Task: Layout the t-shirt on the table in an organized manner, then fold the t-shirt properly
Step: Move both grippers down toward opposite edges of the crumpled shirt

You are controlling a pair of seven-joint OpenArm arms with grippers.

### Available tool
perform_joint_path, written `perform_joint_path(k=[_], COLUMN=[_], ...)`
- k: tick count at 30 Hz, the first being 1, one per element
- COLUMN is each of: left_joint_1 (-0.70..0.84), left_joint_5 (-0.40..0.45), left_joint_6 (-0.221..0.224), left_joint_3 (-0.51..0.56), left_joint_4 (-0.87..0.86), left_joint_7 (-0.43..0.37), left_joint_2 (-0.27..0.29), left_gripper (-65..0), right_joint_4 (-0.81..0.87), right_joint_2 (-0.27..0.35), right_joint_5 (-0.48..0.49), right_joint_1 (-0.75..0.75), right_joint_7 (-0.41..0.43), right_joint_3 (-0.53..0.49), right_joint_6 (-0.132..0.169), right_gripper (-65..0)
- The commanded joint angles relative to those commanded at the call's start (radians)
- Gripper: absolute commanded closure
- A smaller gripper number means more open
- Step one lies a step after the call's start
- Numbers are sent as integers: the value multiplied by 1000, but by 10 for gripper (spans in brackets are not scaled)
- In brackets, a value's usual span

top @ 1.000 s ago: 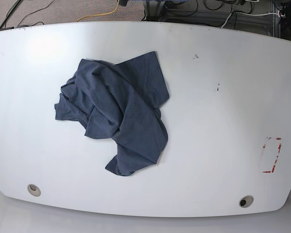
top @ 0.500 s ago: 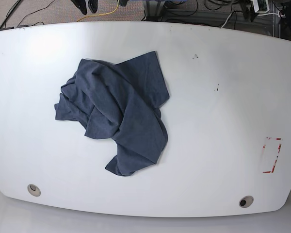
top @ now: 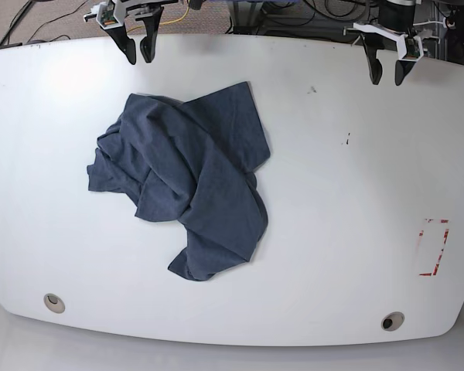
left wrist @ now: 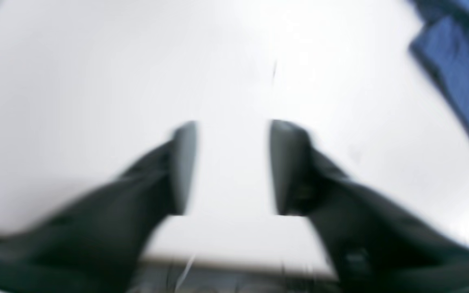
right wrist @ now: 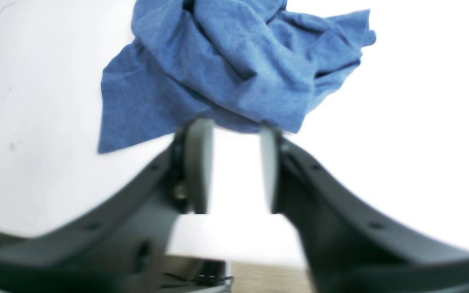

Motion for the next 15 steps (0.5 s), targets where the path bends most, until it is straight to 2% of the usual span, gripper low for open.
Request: perform_joint_path(k=[3,5,8,12,15], left_joint_1=[-34,-52,-81,-137,-178], left_joint_5=[2,2,2,2,2], left_joint_6=[-25,-31,-32,-32,-32], left_joint_3=[48,87,164,290,347], left_joint_4=[-3,-5,-6,-5,-5], left_joint_7=[0,0,9,84,124], left_joint_2=[-20,-48,-94,-160,-184], left_gripper=[-371,-371,-371,-358,-332], right_joint_4=[-2,-2,2,9,12], right_joint_2=[-5,-8,-29,-57,-57], right_joint_5=[0,0,0,0,0], right_joint_1=[35,52,71,89,92], right_joint_7=[-31,-41,-55,-83,-97], right_joint_3=[0,-5,-6,2,0], right_joint_6=[0,0,0,0,0], right_gripper=[-409,-436,-438,-438,-438])
